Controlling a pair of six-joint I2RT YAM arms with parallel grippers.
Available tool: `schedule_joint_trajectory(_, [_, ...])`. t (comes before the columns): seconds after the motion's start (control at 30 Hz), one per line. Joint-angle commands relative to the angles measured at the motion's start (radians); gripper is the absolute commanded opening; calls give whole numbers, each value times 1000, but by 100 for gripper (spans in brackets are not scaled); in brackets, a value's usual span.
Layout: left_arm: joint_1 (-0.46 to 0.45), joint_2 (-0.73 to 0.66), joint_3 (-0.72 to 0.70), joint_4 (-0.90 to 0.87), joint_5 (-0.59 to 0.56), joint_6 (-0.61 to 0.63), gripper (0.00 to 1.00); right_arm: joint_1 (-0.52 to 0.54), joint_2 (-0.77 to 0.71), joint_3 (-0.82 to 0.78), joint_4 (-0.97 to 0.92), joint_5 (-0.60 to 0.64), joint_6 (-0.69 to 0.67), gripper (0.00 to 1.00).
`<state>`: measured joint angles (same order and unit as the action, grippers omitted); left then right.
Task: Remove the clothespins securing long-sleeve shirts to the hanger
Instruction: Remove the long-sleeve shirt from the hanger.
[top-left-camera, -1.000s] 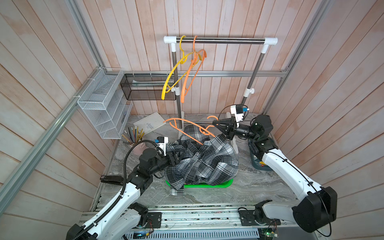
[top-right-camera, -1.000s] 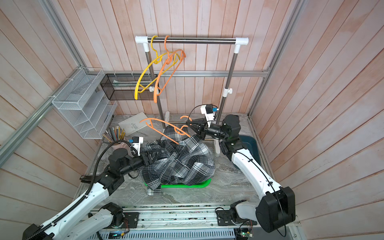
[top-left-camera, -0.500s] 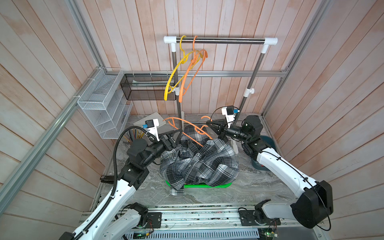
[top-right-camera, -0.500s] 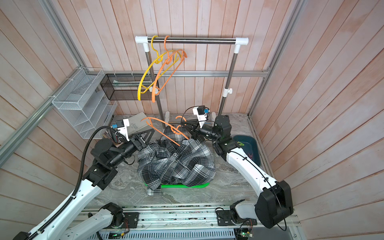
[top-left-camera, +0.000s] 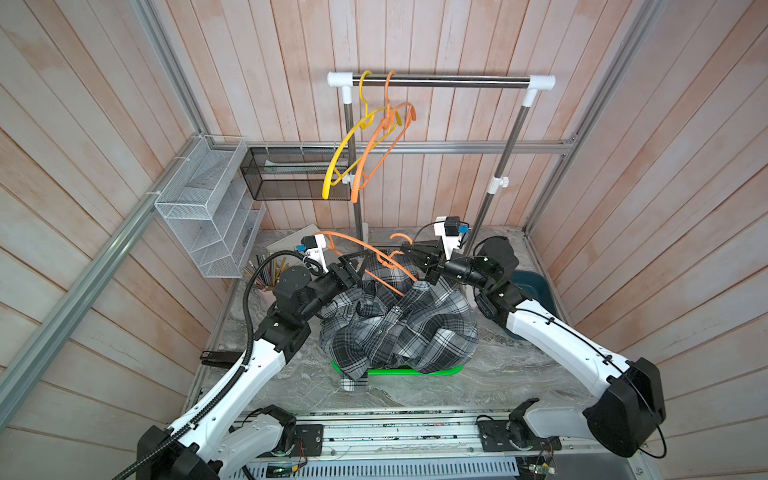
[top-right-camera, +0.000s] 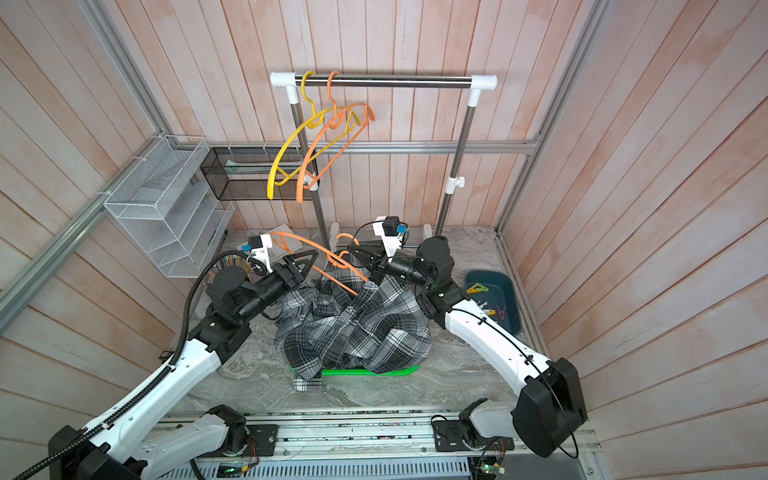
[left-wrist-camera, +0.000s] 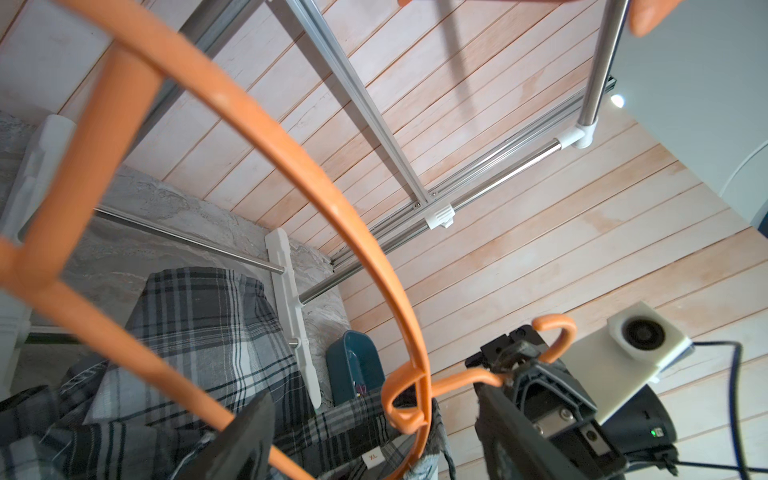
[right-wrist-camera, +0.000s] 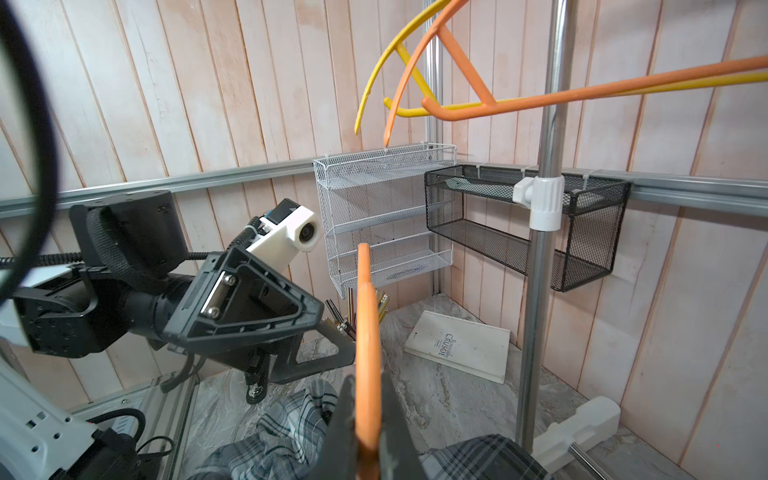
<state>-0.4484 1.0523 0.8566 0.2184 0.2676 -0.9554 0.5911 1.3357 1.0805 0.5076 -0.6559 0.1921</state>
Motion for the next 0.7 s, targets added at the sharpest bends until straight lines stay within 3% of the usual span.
schedule_joint_trajectory(0.0, [-6, 9, 14, 75, -17, -33, 79, 24, 12, 11, 30, -10, -43, 0])
schedule_joint_trajectory(0.37, [-5, 35, -22, 160, -18, -95, 64, 93, 65, 60, -44, -56, -117, 0])
schedule_joint_trajectory(0.67, [-6, 40, -21, 179, -13, -102, 25, 111, 89, 92, -49, -100, -120, 0])
